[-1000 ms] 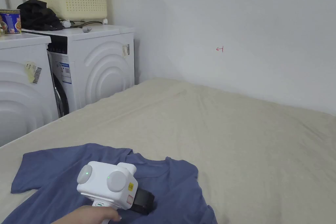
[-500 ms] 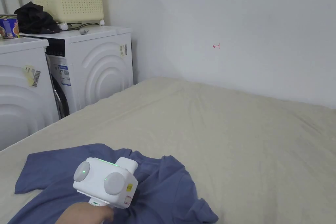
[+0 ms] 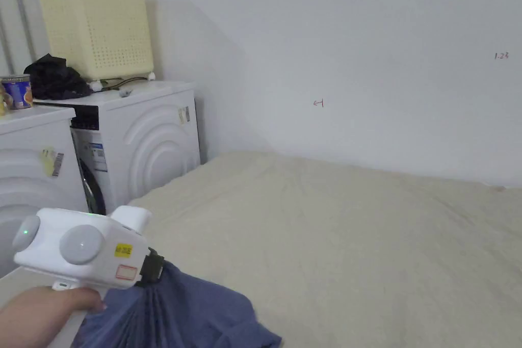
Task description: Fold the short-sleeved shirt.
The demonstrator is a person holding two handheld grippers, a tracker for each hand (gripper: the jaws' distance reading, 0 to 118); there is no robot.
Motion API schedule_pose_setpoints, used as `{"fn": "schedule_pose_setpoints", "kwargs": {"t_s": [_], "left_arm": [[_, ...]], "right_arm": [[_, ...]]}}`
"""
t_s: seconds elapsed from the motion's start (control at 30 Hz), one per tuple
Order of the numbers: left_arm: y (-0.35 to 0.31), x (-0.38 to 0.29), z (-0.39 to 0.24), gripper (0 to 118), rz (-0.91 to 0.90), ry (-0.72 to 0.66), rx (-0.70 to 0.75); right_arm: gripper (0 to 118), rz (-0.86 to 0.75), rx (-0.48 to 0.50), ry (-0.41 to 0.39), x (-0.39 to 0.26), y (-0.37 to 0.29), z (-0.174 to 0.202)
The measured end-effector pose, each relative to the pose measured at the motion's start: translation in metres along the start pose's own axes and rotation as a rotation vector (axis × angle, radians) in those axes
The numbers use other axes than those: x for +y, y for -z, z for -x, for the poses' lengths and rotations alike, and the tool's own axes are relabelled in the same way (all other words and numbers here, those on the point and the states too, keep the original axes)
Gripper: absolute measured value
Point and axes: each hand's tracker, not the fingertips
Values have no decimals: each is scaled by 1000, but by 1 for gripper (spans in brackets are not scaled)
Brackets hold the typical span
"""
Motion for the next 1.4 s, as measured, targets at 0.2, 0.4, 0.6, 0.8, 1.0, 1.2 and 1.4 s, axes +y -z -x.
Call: {"fn": "schedule_pose_setpoints", "kwargs": {"t_s": [0.2, 0.4, 0.6, 0.8, 1.0, 1.2, 1.4], "left_arm": [[-102, 49, -44, 1, -226, 34, -28], [-167, 111, -146, 1, -427, 125, -243], [-175, 142, -276, 1, -467, 283, -477], [-110, 139, -389, 1, -378, 308, -675], [68, 79, -480, 1, 253, 235, -733], [152, -4, -517, 2, 311, 186, -628], [157, -17, -514, 118, 317, 202, -694]], "right_arm": [[0, -35, -35, 33, 10, -21, -25], [0, -81, -84, 83, 19, -43, -54], [0, -113, -151, 119, 24, -65, -89], [0, -120, -224, 141, 22, -82, -120], [0, -94, -287, 154, 6, -92, -144], [0, -34, -309, 185, -13, -90, -158], [0, 3, -309, 189, -22, -82, -160]]}}
